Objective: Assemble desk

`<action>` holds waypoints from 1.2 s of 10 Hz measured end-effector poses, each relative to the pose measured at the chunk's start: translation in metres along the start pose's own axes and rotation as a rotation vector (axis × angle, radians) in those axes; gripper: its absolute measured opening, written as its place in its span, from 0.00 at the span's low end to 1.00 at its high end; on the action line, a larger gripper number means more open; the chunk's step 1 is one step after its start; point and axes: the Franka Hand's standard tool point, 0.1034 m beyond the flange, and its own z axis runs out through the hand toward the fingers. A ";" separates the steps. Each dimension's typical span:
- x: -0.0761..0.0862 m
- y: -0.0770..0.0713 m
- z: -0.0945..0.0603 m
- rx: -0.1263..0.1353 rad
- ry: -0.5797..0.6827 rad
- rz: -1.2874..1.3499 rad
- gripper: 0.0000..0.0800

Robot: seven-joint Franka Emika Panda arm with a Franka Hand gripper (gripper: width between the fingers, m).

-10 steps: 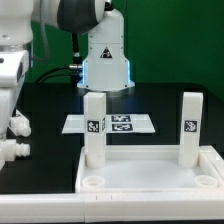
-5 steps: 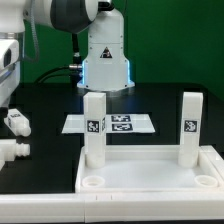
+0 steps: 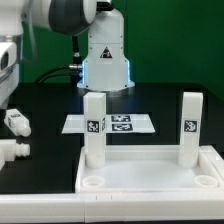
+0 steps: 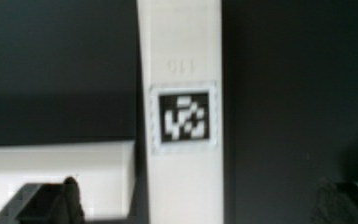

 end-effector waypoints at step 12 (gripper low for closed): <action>-0.016 -0.005 0.038 0.042 -0.020 0.033 0.35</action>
Offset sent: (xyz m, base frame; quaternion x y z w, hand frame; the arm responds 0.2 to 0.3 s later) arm 0.0078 -0.0043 -0.0282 -0.0085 0.0427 0.0052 0.9990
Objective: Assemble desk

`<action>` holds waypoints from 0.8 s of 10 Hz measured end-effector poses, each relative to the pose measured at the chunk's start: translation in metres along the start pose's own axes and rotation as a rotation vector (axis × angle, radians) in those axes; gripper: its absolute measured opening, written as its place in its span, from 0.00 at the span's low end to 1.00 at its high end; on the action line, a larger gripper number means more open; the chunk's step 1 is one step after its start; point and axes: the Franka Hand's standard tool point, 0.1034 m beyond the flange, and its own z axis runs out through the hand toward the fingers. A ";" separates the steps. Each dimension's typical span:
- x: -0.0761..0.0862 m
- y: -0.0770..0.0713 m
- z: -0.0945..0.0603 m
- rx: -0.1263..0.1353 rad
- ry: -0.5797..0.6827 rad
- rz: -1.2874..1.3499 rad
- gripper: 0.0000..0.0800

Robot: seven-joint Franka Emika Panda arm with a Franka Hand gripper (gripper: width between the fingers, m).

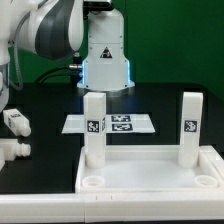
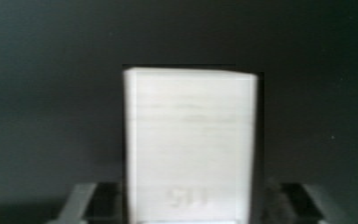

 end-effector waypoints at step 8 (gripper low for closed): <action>0.060 0.008 -0.066 -0.081 -0.017 -0.082 0.35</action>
Offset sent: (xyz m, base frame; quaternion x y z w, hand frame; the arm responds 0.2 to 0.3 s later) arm 0.0087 0.0809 0.0559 -0.0325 -0.0372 0.0107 0.9987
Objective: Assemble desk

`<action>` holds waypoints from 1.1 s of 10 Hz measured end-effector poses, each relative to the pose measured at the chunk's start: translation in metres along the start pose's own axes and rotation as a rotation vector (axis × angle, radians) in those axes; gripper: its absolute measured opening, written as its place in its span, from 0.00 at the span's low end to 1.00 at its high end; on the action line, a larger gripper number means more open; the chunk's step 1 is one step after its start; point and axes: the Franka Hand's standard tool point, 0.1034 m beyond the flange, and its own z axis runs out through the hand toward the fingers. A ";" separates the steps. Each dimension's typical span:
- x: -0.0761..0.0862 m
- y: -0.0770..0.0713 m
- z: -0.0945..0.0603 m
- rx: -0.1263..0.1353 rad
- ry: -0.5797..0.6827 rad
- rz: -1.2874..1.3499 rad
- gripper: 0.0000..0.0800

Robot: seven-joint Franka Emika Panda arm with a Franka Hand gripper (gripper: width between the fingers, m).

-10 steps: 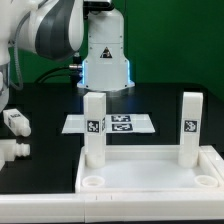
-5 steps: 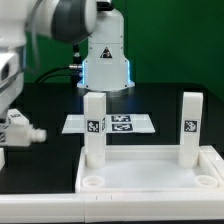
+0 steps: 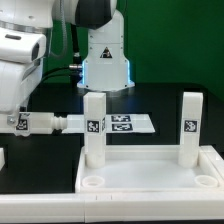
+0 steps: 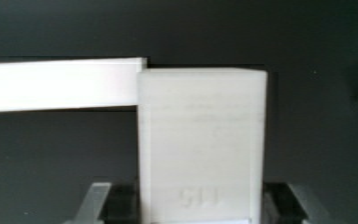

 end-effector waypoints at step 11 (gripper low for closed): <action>0.025 -0.058 0.012 0.029 0.055 -0.827 0.36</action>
Offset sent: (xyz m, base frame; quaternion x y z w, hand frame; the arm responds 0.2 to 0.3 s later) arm -0.0292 0.0429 0.0134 -0.1164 0.0759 -0.2098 0.9678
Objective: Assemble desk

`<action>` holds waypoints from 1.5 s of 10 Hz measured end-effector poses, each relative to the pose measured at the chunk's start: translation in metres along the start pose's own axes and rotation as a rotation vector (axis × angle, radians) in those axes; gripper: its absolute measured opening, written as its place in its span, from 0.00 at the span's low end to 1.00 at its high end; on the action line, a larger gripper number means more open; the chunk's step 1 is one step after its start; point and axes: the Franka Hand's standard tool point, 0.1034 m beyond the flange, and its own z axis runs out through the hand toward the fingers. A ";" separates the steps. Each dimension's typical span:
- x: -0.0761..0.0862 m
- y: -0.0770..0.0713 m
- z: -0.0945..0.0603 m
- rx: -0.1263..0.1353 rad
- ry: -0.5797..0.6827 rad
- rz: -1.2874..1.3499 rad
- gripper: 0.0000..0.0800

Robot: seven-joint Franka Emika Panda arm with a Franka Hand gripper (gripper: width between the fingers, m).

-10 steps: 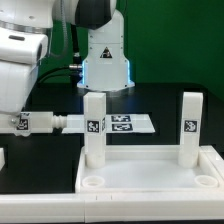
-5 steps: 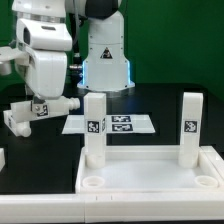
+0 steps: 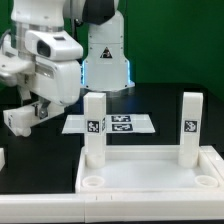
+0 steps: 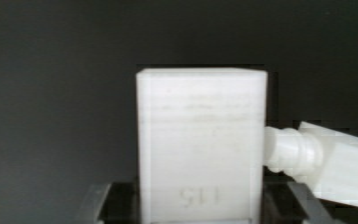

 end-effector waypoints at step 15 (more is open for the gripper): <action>0.002 0.021 -0.031 -0.004 -0.029 0.340 0.79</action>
Offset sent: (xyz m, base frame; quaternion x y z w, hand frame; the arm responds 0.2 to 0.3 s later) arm 0.0097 0.0226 -0.0224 -0.0050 0.0261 0.0343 0.9991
